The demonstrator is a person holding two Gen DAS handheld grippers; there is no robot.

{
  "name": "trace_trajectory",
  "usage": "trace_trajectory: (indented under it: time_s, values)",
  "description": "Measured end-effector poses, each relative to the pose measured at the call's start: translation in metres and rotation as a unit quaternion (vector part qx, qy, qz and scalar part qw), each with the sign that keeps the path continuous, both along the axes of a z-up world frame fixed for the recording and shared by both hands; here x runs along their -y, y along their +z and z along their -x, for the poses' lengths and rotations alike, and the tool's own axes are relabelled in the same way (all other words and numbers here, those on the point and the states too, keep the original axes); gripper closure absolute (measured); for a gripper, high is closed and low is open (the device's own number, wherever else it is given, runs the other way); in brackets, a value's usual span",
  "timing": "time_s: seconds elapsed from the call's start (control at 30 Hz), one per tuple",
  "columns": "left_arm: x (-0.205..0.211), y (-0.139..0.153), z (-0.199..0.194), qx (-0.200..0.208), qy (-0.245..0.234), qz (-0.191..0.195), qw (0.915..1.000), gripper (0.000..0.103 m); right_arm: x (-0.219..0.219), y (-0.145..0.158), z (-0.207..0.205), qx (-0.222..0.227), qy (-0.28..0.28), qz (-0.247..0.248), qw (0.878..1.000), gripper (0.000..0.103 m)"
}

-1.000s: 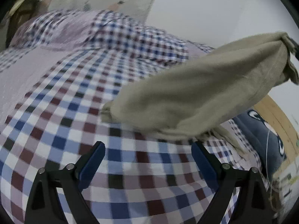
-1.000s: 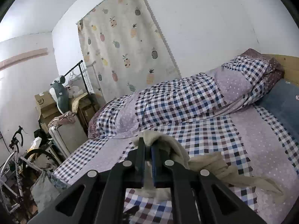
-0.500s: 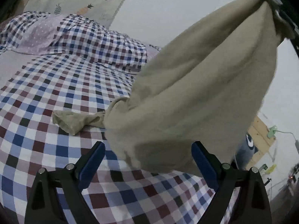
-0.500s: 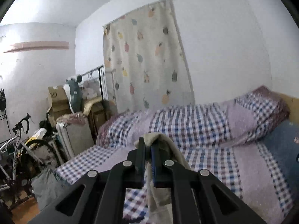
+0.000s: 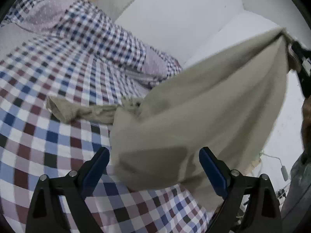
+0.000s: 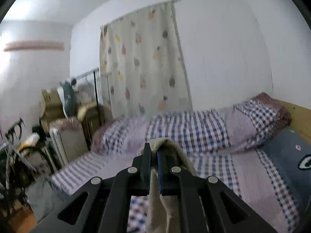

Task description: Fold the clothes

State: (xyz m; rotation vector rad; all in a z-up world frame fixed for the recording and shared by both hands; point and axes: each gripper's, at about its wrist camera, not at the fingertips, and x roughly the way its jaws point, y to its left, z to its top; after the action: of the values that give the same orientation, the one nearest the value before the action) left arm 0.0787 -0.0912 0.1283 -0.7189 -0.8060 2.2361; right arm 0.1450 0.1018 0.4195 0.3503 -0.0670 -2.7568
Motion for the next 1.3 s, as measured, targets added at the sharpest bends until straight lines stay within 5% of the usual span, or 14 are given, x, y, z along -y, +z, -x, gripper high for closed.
trace_trajectory:
  time_s: [0.17, 0.33, 0.47, 0.5, 0.57, 0.73, 0.83, 1.1, 1.3]
  values:
    - [0.028, 0.027, -0.028, -0.055, 0.022, -0.008, 0.9982, 0.007, 0.028, -0.043, 0.005, 0.054, 0.03, -0.039, 0.997, 0.098]
    - [0.088, 0.045, -0.06, -0.085, 0.095, -0.022, 0.9916, 0.007, 0.086, -0.093, 0.019, 0.111, 0.096, -0.072, 0.987, 0.097]
    - [0.164, 0.04, -0.074, -0.068, 0.166, -0.079, 0.9807, 0.007, 0.15, -0.148, 0.021, 0.188, 0.183, -0.12, 0.958, 0.092]
    - [0.177, 0.039, -0.079, -0.066, 0.178, -0.083, 0.9783, 0.007, 0.161, -0.16, 0.015, 0.198, 0.203, -0.137, 0.949, 0.087]
    - [0.201, 0.035, -0.089, -0.063, 0.203, -0.089, 0.9731, 0.007, 0.181, -0.185, 0.0, 0.213, 0.241, -0.168, 0.932, 0.056]
    - [0.214, 0.029, -0.089, -0.05, 0.205, -0.06, 0.9757, 0.007, 0.193, -0.231, -0.043, 0.233, 0.298, -0.213, 0.901, 0.046]
    - [0.21, 0.031, -0.09, -0.045, 0.195, -0.037, 0.9792, 0.007, 0.161, -0.254, -0.051, 0.256, 0.279, -0.196, 0.905, 0.045]
    - [0.165, 0.04, -0.085, -0.055, 0.149, 0.036, 0.9867, 0.007, -0.033, -0.299, -0.017, 0.306, 0.067, -0.041, 0.949, 0.044]
    - [0.116, 0.033, -0.091, -0.047, 0.095, 0.143, 0.984, 0.007, -0.128, -0.335, -0.005, 0.316, -0.02, 0.064, 0.947, 0.044]
